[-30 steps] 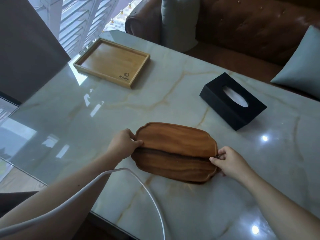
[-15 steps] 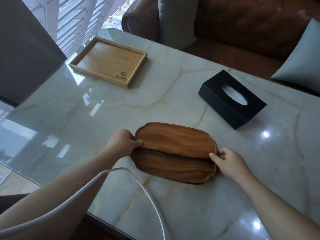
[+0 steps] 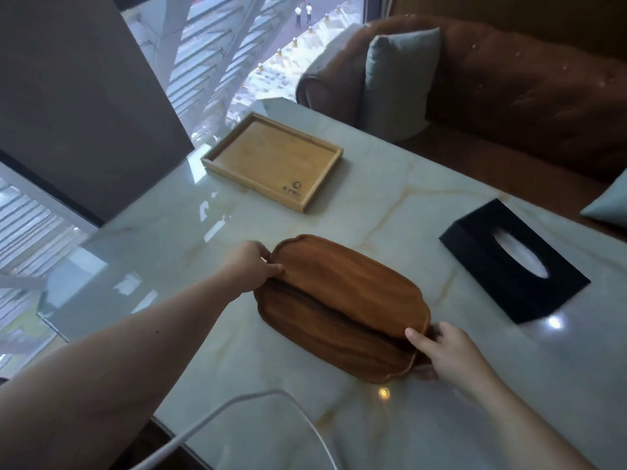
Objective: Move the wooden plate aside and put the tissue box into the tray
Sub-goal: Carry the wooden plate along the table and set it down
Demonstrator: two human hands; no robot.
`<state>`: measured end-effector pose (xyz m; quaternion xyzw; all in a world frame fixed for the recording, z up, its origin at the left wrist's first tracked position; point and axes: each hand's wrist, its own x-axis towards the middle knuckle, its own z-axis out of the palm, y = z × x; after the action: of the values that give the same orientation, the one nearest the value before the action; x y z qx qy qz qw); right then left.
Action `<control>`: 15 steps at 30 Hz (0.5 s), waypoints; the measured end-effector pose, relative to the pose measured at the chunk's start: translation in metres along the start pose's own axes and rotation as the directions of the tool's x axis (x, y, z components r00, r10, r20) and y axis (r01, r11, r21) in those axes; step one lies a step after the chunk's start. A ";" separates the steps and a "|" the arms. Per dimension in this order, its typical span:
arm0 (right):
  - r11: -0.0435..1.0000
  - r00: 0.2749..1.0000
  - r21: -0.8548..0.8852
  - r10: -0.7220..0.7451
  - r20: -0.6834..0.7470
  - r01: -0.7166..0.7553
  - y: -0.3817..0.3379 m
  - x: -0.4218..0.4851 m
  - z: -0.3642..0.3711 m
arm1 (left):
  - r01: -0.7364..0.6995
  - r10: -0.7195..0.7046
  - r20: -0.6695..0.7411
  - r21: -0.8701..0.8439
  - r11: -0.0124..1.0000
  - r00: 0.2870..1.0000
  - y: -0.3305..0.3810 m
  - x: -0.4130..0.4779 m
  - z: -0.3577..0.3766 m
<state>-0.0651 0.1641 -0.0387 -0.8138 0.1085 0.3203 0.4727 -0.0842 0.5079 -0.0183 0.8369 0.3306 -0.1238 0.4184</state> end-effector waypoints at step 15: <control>0.998 0.993 -0.025 -0.062 0.103 0.065 -0.121 0.050 0.172 | 0.123 -0.123 -0.195 -0.014 0.992 0.973 -0.088 0.088 -0.148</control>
<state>-0.0408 0.3784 -0.0448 -0.8059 0.0539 0.3479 0.4760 -0.0861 0.7011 -0.0232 0.8225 0.4212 -0.0665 0.3763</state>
